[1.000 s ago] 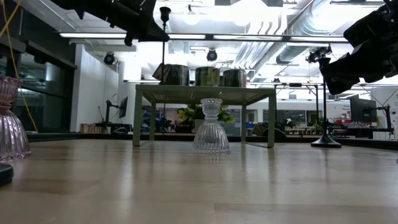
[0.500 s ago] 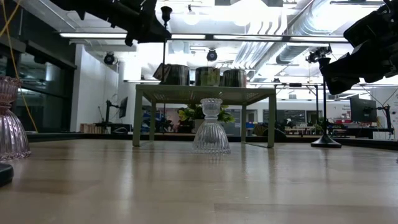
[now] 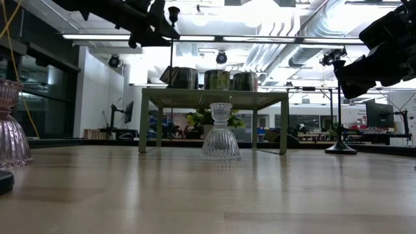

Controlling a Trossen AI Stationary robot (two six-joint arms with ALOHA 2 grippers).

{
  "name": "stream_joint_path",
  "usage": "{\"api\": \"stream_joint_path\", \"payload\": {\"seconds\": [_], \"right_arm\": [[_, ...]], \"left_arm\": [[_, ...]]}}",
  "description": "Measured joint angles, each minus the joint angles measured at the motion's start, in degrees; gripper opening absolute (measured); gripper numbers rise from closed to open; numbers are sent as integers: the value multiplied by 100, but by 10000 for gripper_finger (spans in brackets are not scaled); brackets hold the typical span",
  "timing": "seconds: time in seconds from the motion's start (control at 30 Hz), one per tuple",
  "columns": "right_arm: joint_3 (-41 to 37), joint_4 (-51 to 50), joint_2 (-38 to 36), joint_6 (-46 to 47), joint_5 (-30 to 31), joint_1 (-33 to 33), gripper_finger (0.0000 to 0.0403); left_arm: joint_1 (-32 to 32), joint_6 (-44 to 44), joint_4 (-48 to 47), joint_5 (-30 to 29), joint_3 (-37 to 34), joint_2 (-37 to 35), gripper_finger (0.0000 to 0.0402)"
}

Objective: Pick & Place candle stick holders
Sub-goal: Put the top black candle holder on the shelf aligned with the black candle holder

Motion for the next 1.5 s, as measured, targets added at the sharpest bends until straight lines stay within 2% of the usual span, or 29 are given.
{"api": "stream_joint_path", "payload": {"seconds": [0.37, 0.9, 1.13, 1.23, 1.5], "right_arm": [[0, 0, 0, 0, 0, 2, 4], [1, 0, 0, 0, -1, 1, 4], [0, 0, 0, 0, -2, 0, 4], [0, 0, 0, 0, -2, 2, 4], [0, 0, 0, -2, -1, 0, 4]], "left_arm": [[0, -2, -29, -3, 4, -57, 267], [0, 29, -494, -15, -203, -656, 267], [-2, 42, -1320, 35, -208, -1069, 267], [-12, -2, -1812, 304, -207, -1328, 267], [-505, -23, -2883, 560, -208, -1757, 267]]}}
